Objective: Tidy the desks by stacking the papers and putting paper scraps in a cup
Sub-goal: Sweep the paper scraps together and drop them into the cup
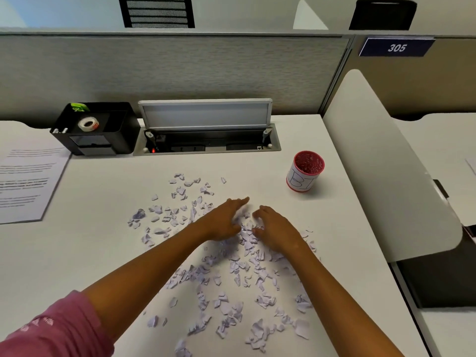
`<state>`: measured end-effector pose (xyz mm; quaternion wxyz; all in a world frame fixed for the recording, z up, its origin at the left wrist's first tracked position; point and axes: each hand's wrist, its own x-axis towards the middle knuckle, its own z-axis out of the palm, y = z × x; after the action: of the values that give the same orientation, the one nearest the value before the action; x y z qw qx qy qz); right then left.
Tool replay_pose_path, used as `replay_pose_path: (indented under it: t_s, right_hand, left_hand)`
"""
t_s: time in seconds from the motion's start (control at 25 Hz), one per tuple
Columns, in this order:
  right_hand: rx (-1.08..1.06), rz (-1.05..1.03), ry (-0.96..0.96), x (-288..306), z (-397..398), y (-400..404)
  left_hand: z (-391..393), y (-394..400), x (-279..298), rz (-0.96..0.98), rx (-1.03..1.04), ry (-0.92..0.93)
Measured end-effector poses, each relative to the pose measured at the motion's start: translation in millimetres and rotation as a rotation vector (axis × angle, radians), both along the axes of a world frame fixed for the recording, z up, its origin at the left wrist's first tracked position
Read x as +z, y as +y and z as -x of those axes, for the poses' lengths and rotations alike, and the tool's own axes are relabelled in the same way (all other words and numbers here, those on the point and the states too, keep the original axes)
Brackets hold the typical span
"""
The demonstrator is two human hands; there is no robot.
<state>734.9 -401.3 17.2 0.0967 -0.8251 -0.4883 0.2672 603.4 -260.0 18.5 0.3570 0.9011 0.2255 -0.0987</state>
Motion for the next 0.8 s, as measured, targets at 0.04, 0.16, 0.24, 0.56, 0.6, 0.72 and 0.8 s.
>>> replay_pose_path:
  t_s: [0.04,0.16,0.24,0.56,0.6,0.72,0.8]
  right_hand:
    - [-0.026,-0.022,-0.016,-2.9,6.9,-2.2]
    - [-0.120,-0.062,-0.047,-15.1,25.2,-7.0]
    - [-0.196,-0.108,-0.096,-20.8,34.6,-10.0]
    - [-0.236,-0.249,-0.265,-15.9,57.3,-22.1]
    - [-0.262,-0.273,-0.236,-16.5,52.6,-22.7]
    - [-0.497,-0.432,0.058,-8.4,31.5,-26.3]
    - [-0.641,-0.504,0.383,-2.8,19.9,-30.4]
  left_hand:
    - [1.6,-6.4,-0.8,-0.005,-0.016,0.004]
    - [2.0,-24.1,-7.0,-0.110,-0.031,0.042]
    - [1.3,-34.2,-7.9,-0.198,-0.027,0.020]
    - [14.2,-63.7,-19.5,-0.298,0.240,-0.058]
    - [15.1,-64.8,-20.1,-0.294,0.262,-0.055]
    - [18.6,-59.7,-17.7,-0.249,0.324,-0.090]
    - [19.9,-53.1,-9.3,-0.149,0.426,-0.151]
